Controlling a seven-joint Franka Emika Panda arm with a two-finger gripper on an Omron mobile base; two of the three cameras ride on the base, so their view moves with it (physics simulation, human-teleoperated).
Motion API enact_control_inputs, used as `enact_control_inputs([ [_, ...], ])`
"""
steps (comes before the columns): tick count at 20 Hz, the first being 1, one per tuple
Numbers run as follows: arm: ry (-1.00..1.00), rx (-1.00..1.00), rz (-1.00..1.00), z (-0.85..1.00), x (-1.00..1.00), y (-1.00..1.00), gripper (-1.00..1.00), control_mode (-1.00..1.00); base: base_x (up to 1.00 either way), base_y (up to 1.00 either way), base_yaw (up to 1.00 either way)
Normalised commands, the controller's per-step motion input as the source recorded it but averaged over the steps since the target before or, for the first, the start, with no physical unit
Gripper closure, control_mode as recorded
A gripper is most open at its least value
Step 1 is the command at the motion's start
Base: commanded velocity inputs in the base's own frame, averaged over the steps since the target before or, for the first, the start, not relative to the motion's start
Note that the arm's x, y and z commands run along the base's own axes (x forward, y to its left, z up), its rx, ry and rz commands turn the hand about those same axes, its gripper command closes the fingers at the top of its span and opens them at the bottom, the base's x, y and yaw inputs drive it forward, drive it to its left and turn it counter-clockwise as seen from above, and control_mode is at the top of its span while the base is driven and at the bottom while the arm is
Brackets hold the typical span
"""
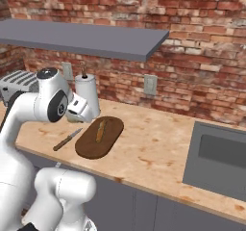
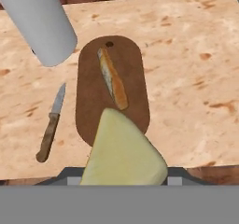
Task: Retrieve the sausage and cheese from the fridge and place them on the cutting board on the counter.
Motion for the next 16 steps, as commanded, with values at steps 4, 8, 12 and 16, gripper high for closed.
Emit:
enact_control_inputs([
  [4,-0.12,0.00,0.05,-0.16,-0.10,-0.57,1.00,-1.00,0.00,0.00,0.00],
  [8,-0.10,0.00,0.01,-0.12,0.13,-0.51,1.00,-1.00,0.00,0.00,0.00],
  [12,-0.05,0.00,0.00,-0.13,0.49,-0.30,1.00,-1.00,0.00,0.00,0.00],
  [16,0.00,0.03,0.00,-0.01,0.70,-0.01,1.00,-1.00,0.00,0.00,0.00],
])
